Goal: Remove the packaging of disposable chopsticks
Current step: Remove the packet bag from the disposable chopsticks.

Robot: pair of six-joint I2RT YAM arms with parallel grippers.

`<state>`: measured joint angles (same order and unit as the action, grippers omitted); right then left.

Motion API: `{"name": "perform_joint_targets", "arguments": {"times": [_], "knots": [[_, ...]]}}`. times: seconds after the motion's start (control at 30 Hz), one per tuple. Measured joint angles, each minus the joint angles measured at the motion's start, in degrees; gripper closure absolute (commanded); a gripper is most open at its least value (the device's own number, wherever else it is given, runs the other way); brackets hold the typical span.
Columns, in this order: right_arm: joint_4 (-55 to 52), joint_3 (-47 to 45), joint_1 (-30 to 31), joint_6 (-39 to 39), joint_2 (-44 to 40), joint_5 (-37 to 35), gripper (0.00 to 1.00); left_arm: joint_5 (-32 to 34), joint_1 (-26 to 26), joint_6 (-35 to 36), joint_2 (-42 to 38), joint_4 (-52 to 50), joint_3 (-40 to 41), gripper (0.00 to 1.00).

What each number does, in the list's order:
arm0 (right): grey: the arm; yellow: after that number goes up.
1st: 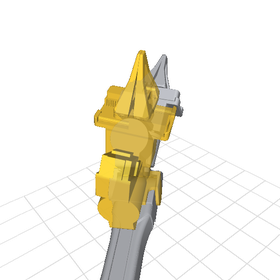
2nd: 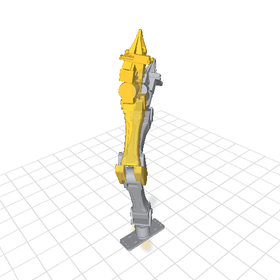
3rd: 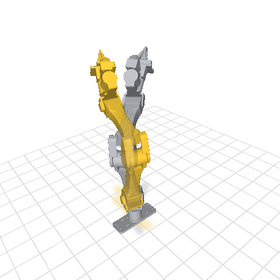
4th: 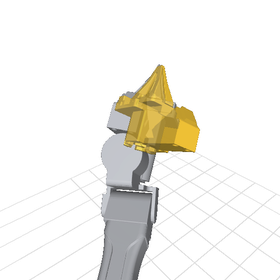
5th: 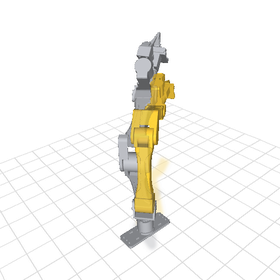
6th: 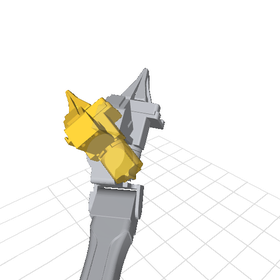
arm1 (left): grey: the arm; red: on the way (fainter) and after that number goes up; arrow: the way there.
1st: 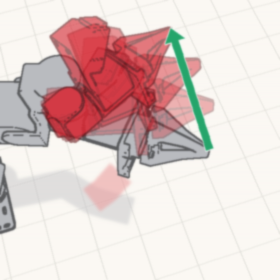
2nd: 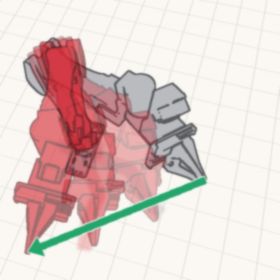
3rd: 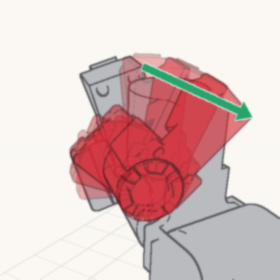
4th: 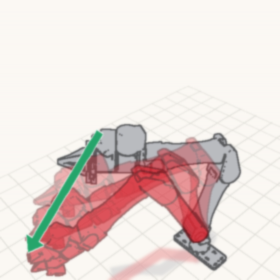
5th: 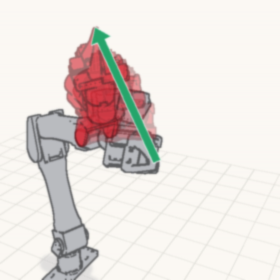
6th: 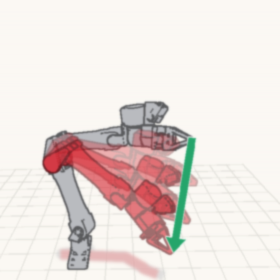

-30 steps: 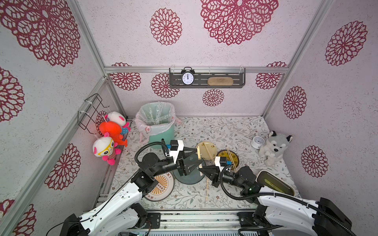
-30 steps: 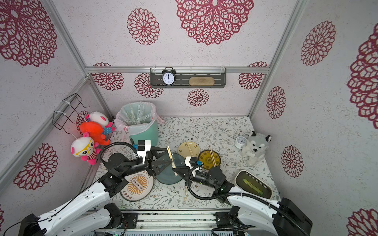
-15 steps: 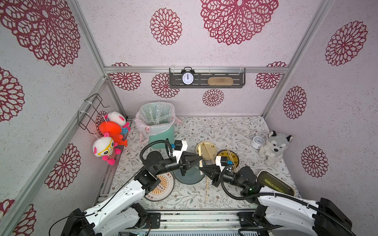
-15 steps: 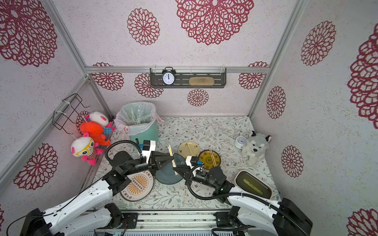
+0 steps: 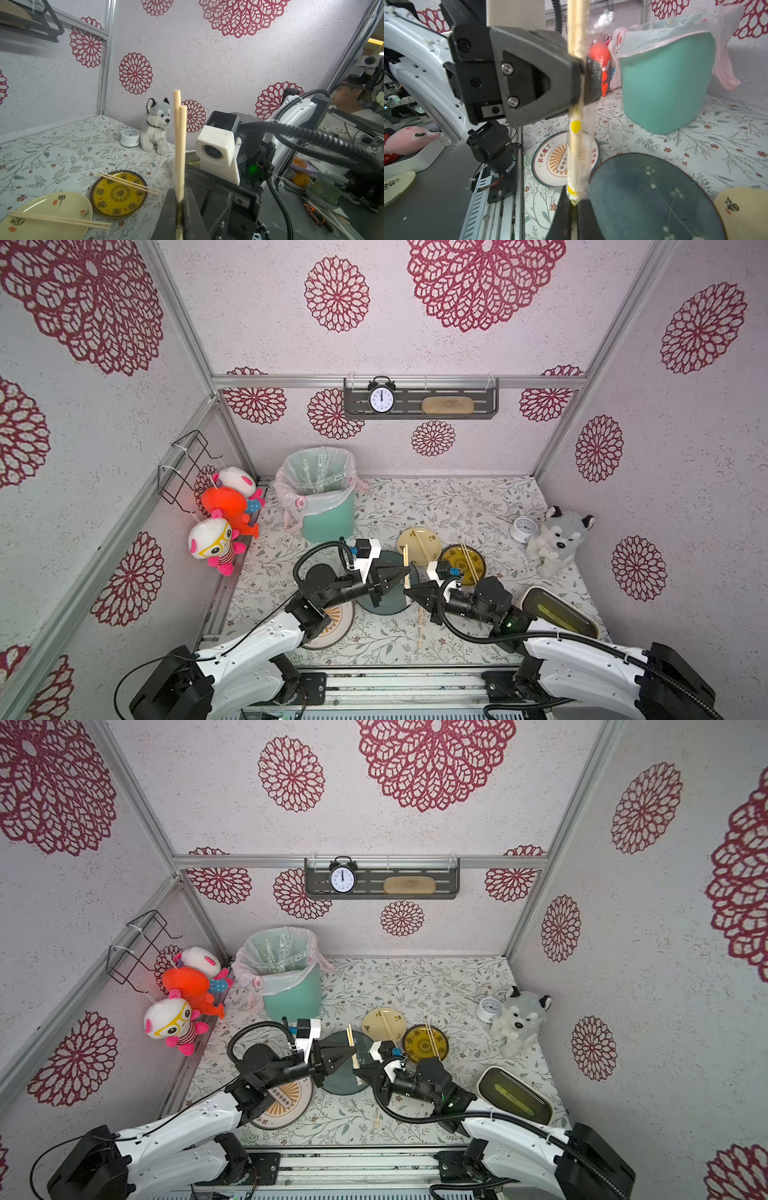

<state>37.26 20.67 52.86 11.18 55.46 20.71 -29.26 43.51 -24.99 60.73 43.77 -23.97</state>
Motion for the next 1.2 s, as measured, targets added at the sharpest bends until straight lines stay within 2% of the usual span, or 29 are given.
{"name": "perform_joint_targets", "arguments": {"times": [0.17, 0.37, 0.6, 0.77, 0.9, 0.97, 1.03, 1.13, 1.2], "knots": [[-2.0, 0.0, 0.4, -0.6, -0.9, 0.1, 1.00, 0.3, 0.3, -1.9, 0.7, 4.4, 2.6, 0.92], [-0.7, 0.6, 0.0, -0.5, -1.0, -1.1, 1.00, -1.3, 1.8, -4.0, 7.4, 9.2, 4.0, 0.84], [-2.4, 0.4, 0.0, -0.5, -0.8, -1.0, 1.00, -0.4, 2.2, -4.0, 7.6, 9.8, 5.4, 0.89], [0.2, 0.4, 0.3, -0.1, -0.8, -0.4, 1.00, 0.9, 2.7, -1.9, 2.3, 4.6, 4.9, 0.93], [4.4, 0.0, 0.7, 0.5, -0.7, 0.3, 1.00, 1.6, 3.0, -0.1, -1.5, 1.2, 4.2, 0.76], [7.1, -0.7, 0.5, 0.8, -0.6, -0.1, 1.00, 1.8, 3.0, 0.5, -2.3, -0.3, 3.7, 0.62], [9.6, -1.1, 0.4, 1.1, -0.3, -0.1, 1.00, 1.2, 3.0, 1.1, -1.9, -2.2, 3.1, 0.59], [12.6, -1.3, 0.4, 1.6, 0.1, -0.2, 1.00, 0.4, 3.0, 1.5, -0.7, -4.4, 2.1, 0.44], [13.9, -1.5, 0.4, 1.9, 0.3, -0.1, 1.00, -0.2, 3.0, 1.7, -0.2, -5.2, 1.5, 0.39]]}}
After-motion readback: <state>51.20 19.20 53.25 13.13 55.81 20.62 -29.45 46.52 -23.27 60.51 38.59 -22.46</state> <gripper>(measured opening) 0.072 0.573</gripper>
